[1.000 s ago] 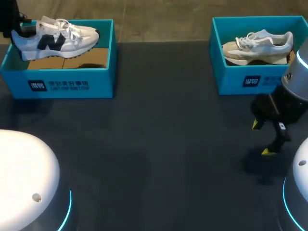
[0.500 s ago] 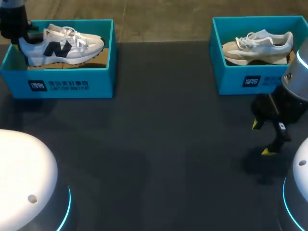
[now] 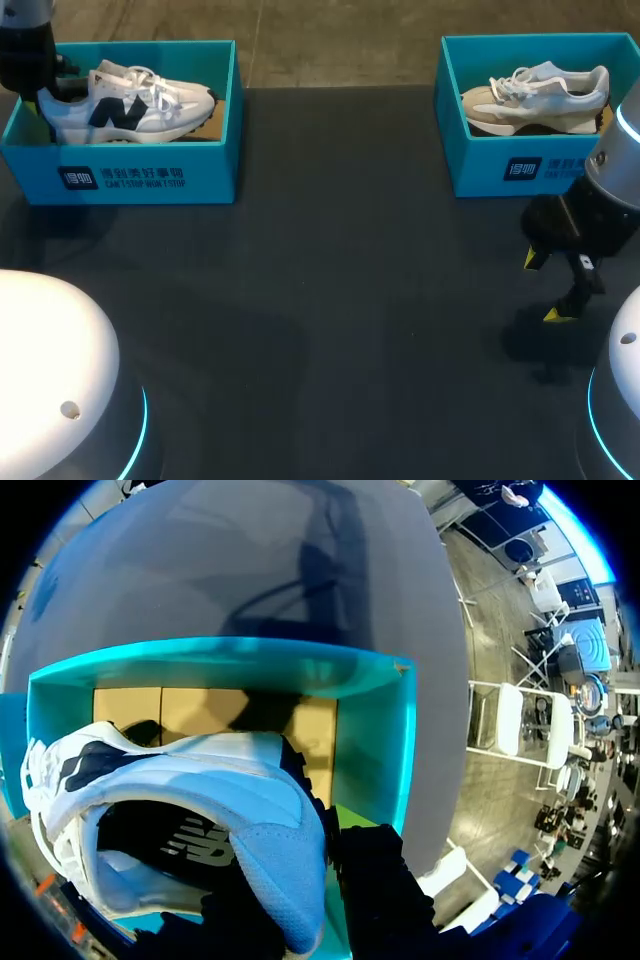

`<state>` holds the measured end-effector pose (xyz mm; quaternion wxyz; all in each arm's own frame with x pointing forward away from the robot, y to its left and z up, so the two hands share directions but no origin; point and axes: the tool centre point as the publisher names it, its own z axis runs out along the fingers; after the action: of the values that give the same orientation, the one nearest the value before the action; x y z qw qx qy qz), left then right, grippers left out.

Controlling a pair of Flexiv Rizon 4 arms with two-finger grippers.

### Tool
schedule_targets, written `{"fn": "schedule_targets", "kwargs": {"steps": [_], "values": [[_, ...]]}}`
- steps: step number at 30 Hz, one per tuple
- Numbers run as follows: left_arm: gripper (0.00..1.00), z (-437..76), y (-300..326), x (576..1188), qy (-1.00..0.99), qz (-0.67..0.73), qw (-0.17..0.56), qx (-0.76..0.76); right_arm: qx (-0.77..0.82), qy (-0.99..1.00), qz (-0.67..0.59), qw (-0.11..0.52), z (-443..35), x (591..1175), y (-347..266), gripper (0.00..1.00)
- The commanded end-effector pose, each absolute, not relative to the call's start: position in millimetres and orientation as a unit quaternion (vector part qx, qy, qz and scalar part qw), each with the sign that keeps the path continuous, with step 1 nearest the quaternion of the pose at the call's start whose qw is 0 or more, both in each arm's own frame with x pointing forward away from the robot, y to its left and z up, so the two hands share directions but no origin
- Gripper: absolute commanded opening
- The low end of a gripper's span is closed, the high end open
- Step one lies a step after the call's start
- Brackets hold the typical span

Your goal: Take the shoe out of the shoebox, open the shoe tongue, remove and reinsert the insole, then place the shoe into the shoebox

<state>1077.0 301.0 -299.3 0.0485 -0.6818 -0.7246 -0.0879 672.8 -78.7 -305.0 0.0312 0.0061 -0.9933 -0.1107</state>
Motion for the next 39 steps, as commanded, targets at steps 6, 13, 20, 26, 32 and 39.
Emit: {"fn": "schedule_targets", "kwargs": {"steps": [6, 13, 20, 26, 32, 39], "values": [[0.0, -290, 306, 1065, -0.72, -0.087, 0.033, -0.687, 0.006, -0.993, -0.11, 0.03, -305, 672, -78, 1.0], [0.0, -300, 307, 1056, -0.708, -0.093, 0.046, -0.699, 0.006, -0.993, -0.11, 0.03, -305, 672, -78, 1.0], [0.0, -306, 307, 1049, -0.701, -0.093, 0.051, -0.705, 0.006, -0.993, -0.11, 0.03, -305, 672, -78, 1.0], [0.0, -315, 307, 1046, -0.697, -0.095, 0.058, -0.709, 0.006, -0.993, -0.11, 0.03, -305, 672, -78, 1.0], [0.0, -322, 308, 1046, -0.696, -0.09, 0.065, -0.709, 0.006, -0.993, -0.11, 0.03, -305, 672, -78, 1.0], [0.0, -321, 310, 1057, -0.71, -0.084, 0.06, -0.696, 0.006, -0.993, -0.11, 0.03, -305, 672, -78, 1.0]]}}
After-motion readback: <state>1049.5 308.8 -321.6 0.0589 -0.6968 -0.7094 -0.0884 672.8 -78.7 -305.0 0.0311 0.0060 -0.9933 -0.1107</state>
